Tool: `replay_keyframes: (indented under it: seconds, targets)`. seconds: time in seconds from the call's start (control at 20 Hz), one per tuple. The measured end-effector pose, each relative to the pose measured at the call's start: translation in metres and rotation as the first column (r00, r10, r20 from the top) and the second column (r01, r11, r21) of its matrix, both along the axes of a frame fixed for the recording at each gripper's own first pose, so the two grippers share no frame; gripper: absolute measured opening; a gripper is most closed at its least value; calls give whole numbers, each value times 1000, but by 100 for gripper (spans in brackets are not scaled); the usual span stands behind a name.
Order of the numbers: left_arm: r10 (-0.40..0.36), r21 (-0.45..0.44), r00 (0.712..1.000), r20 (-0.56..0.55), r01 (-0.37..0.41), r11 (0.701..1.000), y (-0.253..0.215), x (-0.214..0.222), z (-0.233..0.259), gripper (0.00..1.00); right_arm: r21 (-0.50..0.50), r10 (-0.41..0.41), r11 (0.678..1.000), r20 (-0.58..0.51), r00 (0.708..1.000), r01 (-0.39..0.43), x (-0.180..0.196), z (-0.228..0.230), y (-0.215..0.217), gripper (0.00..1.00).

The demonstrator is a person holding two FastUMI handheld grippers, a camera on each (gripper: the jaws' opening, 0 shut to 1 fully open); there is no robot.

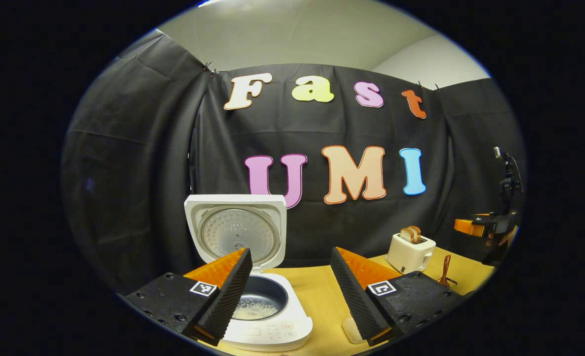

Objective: Close the left gripper, press the button to open the rice cooker; take a wooden spoon from the chopstick holder with the right hand, scoop a spoonful of rice and pour it into the rice cooker, then put the wooden spoon back into the chopstick holder.

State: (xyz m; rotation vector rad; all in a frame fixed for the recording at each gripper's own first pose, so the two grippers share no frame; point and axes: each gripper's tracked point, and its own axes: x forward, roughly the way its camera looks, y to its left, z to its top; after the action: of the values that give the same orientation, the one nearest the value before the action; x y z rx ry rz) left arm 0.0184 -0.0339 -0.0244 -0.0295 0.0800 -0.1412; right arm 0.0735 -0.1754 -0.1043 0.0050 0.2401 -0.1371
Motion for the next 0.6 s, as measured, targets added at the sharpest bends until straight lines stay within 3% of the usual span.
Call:
replay_keyframes:
  seconds: [0.3,0.6]
  targets:
    - [16,8,1000,-20,-16,1000,-5,-12,-1,94,10,1,1000,-103,995,0,21,-49,-19,100]
    - [49,26,998,-28,-48,999,-1,-19,-1,94,22,-5,1000,-245,970,11,29,-115,-36,100]
